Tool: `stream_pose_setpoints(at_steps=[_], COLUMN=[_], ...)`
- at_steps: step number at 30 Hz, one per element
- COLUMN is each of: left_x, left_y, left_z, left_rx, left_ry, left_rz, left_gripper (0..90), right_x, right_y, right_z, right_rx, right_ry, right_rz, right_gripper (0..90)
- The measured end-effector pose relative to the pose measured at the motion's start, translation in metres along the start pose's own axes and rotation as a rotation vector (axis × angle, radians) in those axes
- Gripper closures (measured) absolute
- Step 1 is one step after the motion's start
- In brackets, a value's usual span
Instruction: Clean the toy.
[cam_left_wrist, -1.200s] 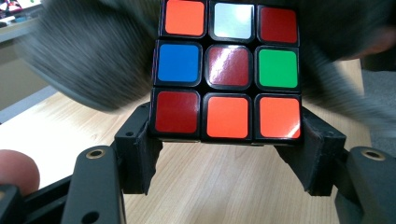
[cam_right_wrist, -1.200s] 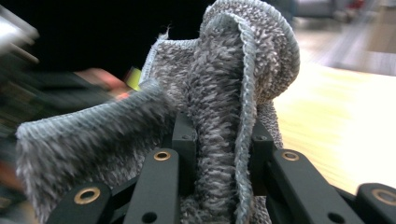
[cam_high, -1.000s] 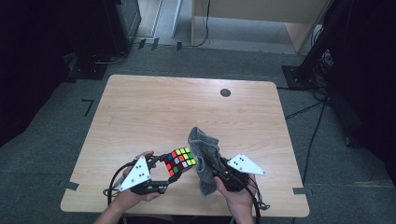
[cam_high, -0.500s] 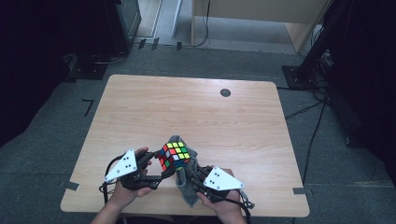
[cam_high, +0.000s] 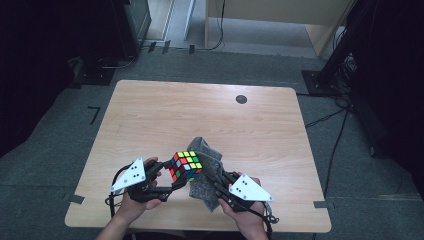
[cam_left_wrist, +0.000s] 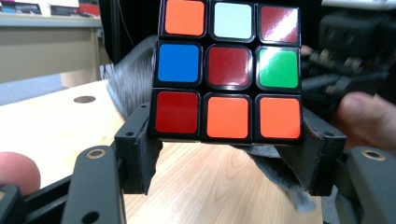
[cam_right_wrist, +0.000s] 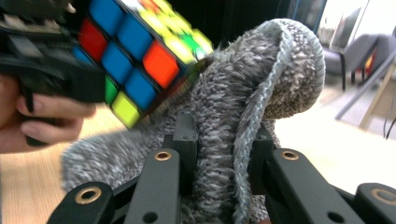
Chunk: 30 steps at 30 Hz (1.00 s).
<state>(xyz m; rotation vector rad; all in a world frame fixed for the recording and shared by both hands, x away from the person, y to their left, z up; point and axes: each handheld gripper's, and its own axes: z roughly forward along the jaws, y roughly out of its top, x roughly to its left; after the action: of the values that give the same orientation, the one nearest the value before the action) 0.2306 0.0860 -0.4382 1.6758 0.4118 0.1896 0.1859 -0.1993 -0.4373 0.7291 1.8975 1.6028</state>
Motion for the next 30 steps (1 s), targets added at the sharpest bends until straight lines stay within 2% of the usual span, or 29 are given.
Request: stream_pose_setpoints(at_steps=[2,3,4,6,8,10,12,14,15,17,22,25,27,28,30], left_x=[0.0,0.001,0.002,0.005,0.007,0.007,0.003,0.0,-0.001,0.0,0.001,0.003,0.005,0.006,0.007], left_y=[-0.001,-0.001,0.0,0.001,0.002,0.001,0.0,-0.002,-0.003,-0.003,-0.001,0.001,0.002,0.002,0.002], left_z=[0.001,0.001,0.0,-0.002,-0.004,-0.003,0.0,0.004,0.004,0.004,0.002,-0.002,-0.004,-0.005,-0.006], left_rx=[-0.006,-0.012,-0.017,-0.032,-0.062,-0.08,-0.069,-0.05,-0.049,-0.055,-0.063,-0.075,-0.074,-0.083,-0.095], left_ry=[-0.014,-0.021,-0.017,-0.012,-0.018,-0.035,-0.04,-0.044,-0.047,-0.046,-0.036,-0.032,-0.021,-0.024,-0.025], left_rz=[-0.017,-0.03,-0.036,-0.055,-0.093,-0.116,-0.106,-0.091,-0.094,-0.101,-0.096,-0.095,-0.095,-0.113,-0.124], left_gripper=[34.5,34.5,34.4,34.4,34.4,34.4,34.4,34.4,34.4,34.4,34.5,34.5,34.5,34.5,34.5], right_x=[0.005,0.009,0.012,0.018,0.025,0.035,0.044,0.049,0.048,0.044,0.024,0.008,-0.004,-0.01,-0.017], right_y=[0.001,-0.001,-0.004,-0.011,-0.02,-0.027,-0.029,-0.026,-0.024,-0.023,-0.03,-0.033,-0.036,-0.037,-0.038], right_z=[0.002,0.004,0.007,0.013,0.022,0.031,0.038,0.041,0.041,0.04,0.033,0.026,0.02,0.016,0.013], right_rx=[0.008,0.026,0.046,0.091,0.146,0.17,0.152,0.102,0.069,0.038,0.004,-0.009,-0.039,-0.05,-0.033], right_ry=[0.032,0.032,0.057,0.136,0.196,0.229,0.259,0.271,0.268,0.256,0.191,0.124,0.073,0.048,0.001], right_rz=[-0.043,-0.069,-0.088,-0.096,-0.077,-0.043,-0.006,0.059,0.112,0.182,0.314,0.35,0.417,0.443,0.444], right_gripper=[73.0,73.2,73.1,72.5,72.1,71.7,71.7,71.9,72.0,72.5,72.9,73.2,73.5,73.6,73.5])
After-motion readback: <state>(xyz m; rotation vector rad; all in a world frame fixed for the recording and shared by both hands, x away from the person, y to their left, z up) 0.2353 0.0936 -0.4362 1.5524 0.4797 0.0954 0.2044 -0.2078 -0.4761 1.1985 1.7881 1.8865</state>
